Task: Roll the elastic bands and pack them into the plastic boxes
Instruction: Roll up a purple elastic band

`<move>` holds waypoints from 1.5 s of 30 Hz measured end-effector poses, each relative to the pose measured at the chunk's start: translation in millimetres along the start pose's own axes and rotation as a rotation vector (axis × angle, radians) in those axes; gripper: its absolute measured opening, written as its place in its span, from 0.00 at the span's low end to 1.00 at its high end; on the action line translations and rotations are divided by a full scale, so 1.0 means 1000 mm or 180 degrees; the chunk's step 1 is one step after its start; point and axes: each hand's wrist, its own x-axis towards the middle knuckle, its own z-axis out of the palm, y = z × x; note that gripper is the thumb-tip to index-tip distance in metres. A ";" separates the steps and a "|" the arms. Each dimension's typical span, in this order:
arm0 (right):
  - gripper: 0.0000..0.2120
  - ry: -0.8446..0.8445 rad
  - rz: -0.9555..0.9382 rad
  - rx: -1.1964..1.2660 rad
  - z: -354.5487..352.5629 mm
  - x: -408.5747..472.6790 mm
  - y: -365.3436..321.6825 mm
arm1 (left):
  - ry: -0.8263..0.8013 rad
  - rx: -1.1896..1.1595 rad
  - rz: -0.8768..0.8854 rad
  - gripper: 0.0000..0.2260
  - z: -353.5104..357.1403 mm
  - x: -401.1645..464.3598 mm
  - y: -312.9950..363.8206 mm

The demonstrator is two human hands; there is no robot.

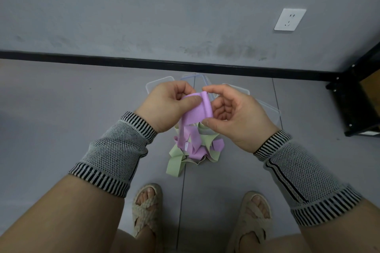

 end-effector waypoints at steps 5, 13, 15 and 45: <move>0.29 0.0057 -0.0123 -0.0320 0.002 0.000 -0.001 | 0.0096 0.0047 0.0083 0.08 0.006 0.000 0.001; 0.34 -0.0121 -0.0098 -0.0274 0.003 -0.001 -0.001 | -0.0078 -0.0052 0.0045 0.04 -0.002 0.000 -0.002; 0.33 -0.0095 -0.0097 -0.0282 0.002 -0.001 -0.001 | -0.0147 -0.0014 0.0057 0.03 -0.002 -0.001 -0.001; 0.33 -0.0014 -0.0171 -0.0262 0.002 0.001 0.005 | 0.0168 0.0204 0.0007 0.09 0.006 0.001 0.002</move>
